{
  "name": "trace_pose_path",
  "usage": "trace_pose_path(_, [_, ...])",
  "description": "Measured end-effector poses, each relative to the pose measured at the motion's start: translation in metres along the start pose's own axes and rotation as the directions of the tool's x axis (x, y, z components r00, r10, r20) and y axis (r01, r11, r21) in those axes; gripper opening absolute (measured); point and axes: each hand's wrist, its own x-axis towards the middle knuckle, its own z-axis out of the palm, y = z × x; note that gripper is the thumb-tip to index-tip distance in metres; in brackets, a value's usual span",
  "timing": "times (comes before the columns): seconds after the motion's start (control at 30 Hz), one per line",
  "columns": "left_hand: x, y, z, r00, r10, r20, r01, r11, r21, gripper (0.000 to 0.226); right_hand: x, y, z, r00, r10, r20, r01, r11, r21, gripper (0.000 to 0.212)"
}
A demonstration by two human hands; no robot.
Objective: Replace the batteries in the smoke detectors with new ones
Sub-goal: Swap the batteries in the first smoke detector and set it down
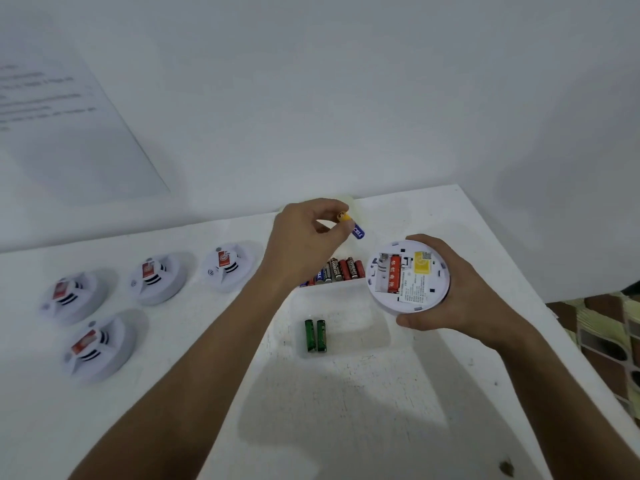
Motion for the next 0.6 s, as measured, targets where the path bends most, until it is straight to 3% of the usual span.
trace_pose_path(0.1, [-0.036,0.011,-0.011,0.998,0.067,-0.010,-0.067,0.998,0.002,0.016,0.006,-0.005,0.013,0.999,-0.024,0.029,0.024,1.000,0.005,0.097])
trace_pose_path(0.4, [-0.094,-0.027,-0.019,0.926,0.376,-0.024,-0.348,0.878,0.329,0.018,0.017,-0.017,0.052,0.989,-0.082,0.121,0.077,0.996,0.047,0.096])
trace_pose_path(0.5, [-0.099,-0.036,-0.023,0.947,0.318,-0.052,-0.296,0.923,0.247,0.020,0.021,-0.023,0.062,0.984,-0.099,0.149,0.094,0.995,0.042,0.092])
trace_pose_path(0.6, [-0.103,-0.034,-0.033,0.992,0.086,-0.093,-0.079,0.994,0.077,0.016,0.025,-0.029,0.066,0.977,-0.116,0.180,0.109,0.993,0.050,0.091])
